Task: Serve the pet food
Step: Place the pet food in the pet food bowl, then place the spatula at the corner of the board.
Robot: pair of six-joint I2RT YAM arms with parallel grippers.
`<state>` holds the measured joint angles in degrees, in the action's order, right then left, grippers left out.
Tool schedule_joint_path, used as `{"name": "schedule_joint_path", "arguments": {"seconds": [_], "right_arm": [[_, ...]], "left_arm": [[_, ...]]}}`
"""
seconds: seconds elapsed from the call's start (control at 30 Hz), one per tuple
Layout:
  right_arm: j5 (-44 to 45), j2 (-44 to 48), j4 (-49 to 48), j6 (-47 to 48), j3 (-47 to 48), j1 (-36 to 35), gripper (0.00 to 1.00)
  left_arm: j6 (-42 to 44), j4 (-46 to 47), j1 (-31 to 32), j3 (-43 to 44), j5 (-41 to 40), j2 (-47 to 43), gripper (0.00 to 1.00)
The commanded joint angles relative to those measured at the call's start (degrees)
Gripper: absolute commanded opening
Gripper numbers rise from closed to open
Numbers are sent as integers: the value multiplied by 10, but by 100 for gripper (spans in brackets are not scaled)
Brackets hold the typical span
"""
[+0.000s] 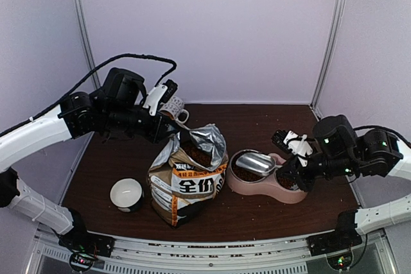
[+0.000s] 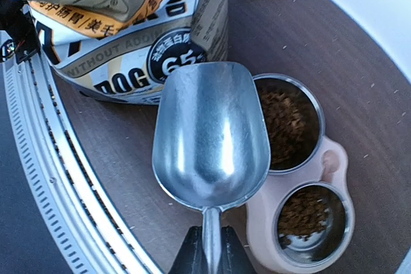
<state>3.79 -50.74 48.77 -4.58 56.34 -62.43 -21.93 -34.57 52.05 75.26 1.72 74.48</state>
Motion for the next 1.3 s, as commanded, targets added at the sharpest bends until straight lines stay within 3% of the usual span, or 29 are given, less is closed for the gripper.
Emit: {"name": "schedule_joint_path", "arguments": {"seconds": [0.0,0.17,0.37,0.73,1.0,1.1,1.27], "right_arm": [[-46,5,-38,-117,-50,-34,0],[-60,18,-112,-185,-124,-76,0],[-46,-35,-194,-232,-177,-90,0],[-4,-81,-287,-267,-248,-113,2],[35,-104,-287,-326,-260,-112,14],[39,-99,-286,-329,-265,-113,30],[47,-81,-283,-336,-273,-113,42]], "left_arm": [[-8,141,-10,23,-22,-56,0],[-10,143,-11,25,-22,-54,0],[-11,142,-11,29,-20,-50,0],[-16,143,-11,26,-20,-57,0],[-24,154,-12,12,-18,-59,0],[-23,154,-12,13,-18,-58,0],[-23,152,-12,16,-18,-56,0]]}}
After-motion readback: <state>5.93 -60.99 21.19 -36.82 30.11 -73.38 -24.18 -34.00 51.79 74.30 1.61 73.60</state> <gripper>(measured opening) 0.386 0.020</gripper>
